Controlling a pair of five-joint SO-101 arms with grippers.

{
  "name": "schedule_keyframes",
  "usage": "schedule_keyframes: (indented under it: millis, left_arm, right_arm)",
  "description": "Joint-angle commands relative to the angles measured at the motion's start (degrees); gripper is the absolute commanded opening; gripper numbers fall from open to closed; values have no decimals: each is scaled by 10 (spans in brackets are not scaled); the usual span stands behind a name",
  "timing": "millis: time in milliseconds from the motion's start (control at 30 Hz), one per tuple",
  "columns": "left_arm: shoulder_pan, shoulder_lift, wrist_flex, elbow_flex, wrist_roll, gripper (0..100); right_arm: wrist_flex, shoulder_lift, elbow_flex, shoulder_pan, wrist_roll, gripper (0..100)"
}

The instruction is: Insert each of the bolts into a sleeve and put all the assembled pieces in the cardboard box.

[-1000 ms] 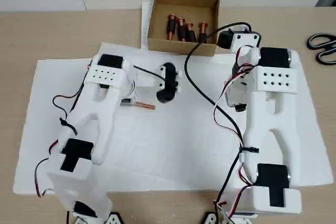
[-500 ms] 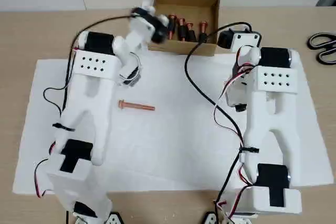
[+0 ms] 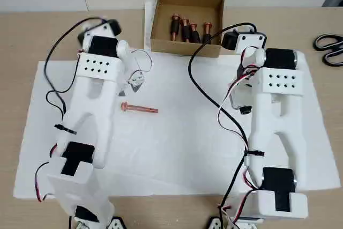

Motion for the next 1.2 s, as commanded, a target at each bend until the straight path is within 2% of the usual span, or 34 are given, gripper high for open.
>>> schedule_keyframes:
  millis: [0, 167, 467, 967, 1167]
  left_arm:
    - [-1, -3, 3, 27, 92, 94]
    - [-1, -3, -35, 68, 233, 92]
    - [15, -3, -202, 167, 309, 90]
    - [14, 1, -227, 234, 321, 91]
    - [1, 65, -264, 233, 322, 91]
  right_arm:
    - [8, -34, -30, 0, 2, 4]
    - [8, -34, -30, 0, 1, 4]
    - [8, -34, -30, 0, 1, 4]
    - [8, -34, -30, 0, 1, 4]
    - [8, -34, -30, 0, 1, 4]
